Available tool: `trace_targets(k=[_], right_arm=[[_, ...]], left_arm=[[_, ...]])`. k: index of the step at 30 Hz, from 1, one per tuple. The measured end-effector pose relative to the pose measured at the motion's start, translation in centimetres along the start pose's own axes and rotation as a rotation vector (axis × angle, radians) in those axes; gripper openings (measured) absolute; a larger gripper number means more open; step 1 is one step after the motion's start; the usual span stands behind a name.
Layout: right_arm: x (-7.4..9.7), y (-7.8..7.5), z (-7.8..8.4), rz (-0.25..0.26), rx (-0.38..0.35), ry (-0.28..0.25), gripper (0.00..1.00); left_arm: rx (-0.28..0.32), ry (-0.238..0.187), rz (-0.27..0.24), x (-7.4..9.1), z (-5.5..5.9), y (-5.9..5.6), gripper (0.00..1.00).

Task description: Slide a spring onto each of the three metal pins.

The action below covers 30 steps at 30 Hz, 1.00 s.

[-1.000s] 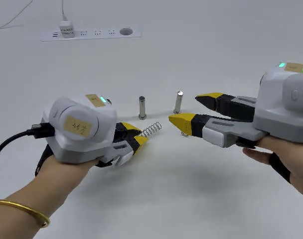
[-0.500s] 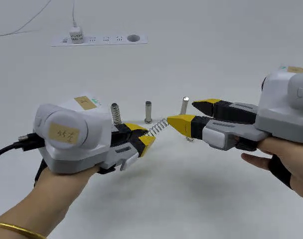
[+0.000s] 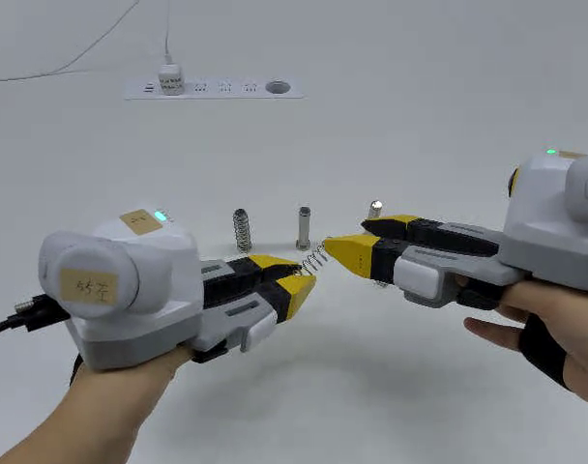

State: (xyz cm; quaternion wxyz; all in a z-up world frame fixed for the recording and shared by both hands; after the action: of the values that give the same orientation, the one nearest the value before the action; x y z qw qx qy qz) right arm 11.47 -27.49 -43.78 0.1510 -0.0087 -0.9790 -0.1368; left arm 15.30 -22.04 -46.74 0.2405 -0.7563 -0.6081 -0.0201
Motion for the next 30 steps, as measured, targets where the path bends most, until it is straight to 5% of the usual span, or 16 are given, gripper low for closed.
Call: trace_targets(k=[30], right_arm=[[-0.5,1.9,-0.7,-0.125,-0.298,-0.081,0.15]], left_arm=[[0.078,-0.145,0.082,1.1,-2.2,-1.6,0.1]])
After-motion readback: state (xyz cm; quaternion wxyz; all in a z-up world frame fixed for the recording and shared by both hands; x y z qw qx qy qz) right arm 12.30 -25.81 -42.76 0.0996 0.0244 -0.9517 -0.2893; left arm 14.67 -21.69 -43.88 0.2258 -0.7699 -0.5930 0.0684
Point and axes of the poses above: the centre of the closed fingertips' face, and the gripper's own axes: x roughly backward along the fingers, y roughly to its left, z roughly out of its underside, the point moved 2 cm from there along x, roughly backward along the fingers, and after that the axes turned 8 degrees about x, right-handed, at the moved point
